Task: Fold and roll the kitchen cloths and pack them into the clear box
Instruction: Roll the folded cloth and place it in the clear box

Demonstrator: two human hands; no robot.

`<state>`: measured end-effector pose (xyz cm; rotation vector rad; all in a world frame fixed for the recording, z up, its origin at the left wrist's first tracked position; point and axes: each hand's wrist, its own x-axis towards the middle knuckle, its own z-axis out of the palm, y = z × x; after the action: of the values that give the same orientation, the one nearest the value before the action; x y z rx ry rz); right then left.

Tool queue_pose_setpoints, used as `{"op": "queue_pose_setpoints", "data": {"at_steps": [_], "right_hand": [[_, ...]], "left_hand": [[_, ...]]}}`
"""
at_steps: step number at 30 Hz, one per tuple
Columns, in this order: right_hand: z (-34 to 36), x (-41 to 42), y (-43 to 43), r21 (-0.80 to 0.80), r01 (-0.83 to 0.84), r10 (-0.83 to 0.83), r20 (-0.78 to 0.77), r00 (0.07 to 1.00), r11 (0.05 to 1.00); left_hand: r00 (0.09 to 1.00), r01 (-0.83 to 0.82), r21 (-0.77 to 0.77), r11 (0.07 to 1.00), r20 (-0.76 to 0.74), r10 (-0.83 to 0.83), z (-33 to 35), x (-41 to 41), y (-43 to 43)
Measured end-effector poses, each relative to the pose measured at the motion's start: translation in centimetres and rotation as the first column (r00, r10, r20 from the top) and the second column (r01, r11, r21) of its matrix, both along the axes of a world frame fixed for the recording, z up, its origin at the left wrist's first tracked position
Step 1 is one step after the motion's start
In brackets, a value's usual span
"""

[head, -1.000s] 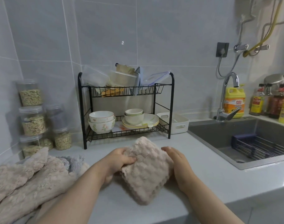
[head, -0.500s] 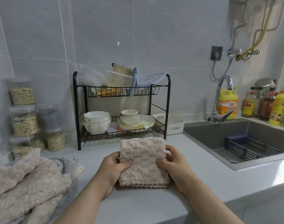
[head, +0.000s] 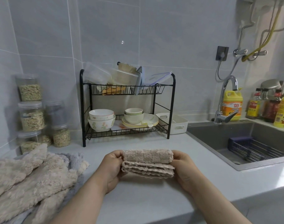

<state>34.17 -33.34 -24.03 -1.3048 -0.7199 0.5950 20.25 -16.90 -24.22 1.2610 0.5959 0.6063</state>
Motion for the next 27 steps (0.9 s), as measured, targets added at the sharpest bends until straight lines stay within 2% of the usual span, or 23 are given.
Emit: {"op": "queue_pose_setpoints", "data": {"at_steps": [3, 6, 7, 8, 10, 12, 17, 21, 24, 27], "right_hand": [[0.1, -0.2, 0.1, -0.003, -0.002, 0.002, -0.039, 0.999, 1.0], [-0.1, 0.1, 0.3, 0.006, -0.034, 0.034, -0.185, 0.982, 0.999], [-0.1, 0.0, 0.4, 0.017, -0.028, 0.032, -0.226, 0.974, 0.999], [-0.1, -0.1, 0.4, 0.023, -0.001, 0.006, -0.219, 0.976, 1.0], [-0.1, -0.3, 0.5, -0.023, 0.115, -0.116, -0.026, 0.993, 0.993], [-0.3, -0.5, 0.5, -0.082, 0.193, -0.176, 0.186, 0.967, 0.978], [-0.5, -1.1, 0.6, -0.276, 0.153, -0.021, 0.428, 0.904, 0.949], [-0.2, -1.3, 0.3, -0.339, 0.078, 0.094, 0.463, 0.881, 0.938], [-0.2, -1.1, 0.3, -0.292, 0.145, 0.017, 0.488, 0.873, 0.945], [-0.4, -0.6, 0.3, -0.175, 0.138, -0.079, 0.308, 0.948, 0.975]], "left_hand": [[1.0, 0.007, -0.008, 1.0, 0.031, -0.006, 0.2, -0.1, -0.2], [0.997, 0.031, -0.044, 0.999, 0.069, -0.028, 0.5, -0.4, -0.8], [0.997, 0.022, 0.002, 1.0, 0.074, -0.022, 0.4, -0.4, -0.8], [0.999, -0.001, 0.11, 0.994, 0.053, -0.005, 0.3, -0.4, -0.9], [0.999, -0.041, 0.294, 0.955, 0.032, 0.033, -0.1, -0.4, -1.0], [0.999, -0.051, 0.331, 0.942, 0.029, 0.044, -0.4, -0.3, -1.0], [0.999, -0.011, 0.427, 0.904, -0.041, 0.032, -0.2, -0.4, -1.7], [0.995, 0.078, 0.433, 0.898, -0.085, -0.045, 0.1, -0.6, -2.1], [0.997, 0.059, 0.442, 0.895, -0.074, -0.028, -0.1, -0.5, -1.7], [1.0, 0.013, 0.358, 0.934, -0.021, -0.006, -0.1, -0.3, -1.3]]}}
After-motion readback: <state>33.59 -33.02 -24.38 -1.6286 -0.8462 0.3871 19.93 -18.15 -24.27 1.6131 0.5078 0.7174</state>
